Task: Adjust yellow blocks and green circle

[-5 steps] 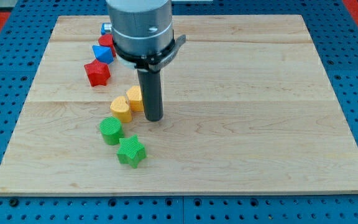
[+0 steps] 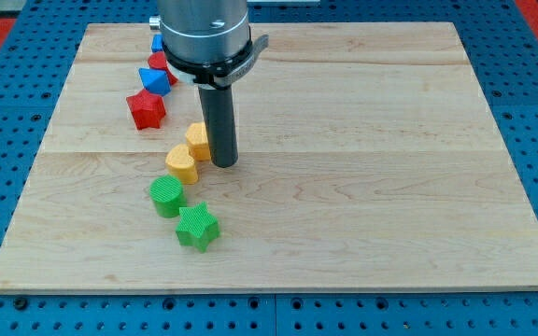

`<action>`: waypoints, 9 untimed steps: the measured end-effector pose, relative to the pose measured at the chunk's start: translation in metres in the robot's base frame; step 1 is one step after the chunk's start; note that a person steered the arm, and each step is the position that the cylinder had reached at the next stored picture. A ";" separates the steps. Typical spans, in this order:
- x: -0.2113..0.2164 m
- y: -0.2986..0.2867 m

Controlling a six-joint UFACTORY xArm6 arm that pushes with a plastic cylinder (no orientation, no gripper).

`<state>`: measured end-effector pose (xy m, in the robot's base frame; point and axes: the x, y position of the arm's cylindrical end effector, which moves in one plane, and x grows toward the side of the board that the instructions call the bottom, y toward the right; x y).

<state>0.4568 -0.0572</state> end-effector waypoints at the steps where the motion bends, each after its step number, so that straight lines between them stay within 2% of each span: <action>1: 0.000 -0.015; 2: 0.002 -0.032; 5: 0.003 -0.020; 7: 0.035 -0.014; 8: 0.052 -0.033; 9: 0.052 -0.038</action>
<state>0.5090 -0.0952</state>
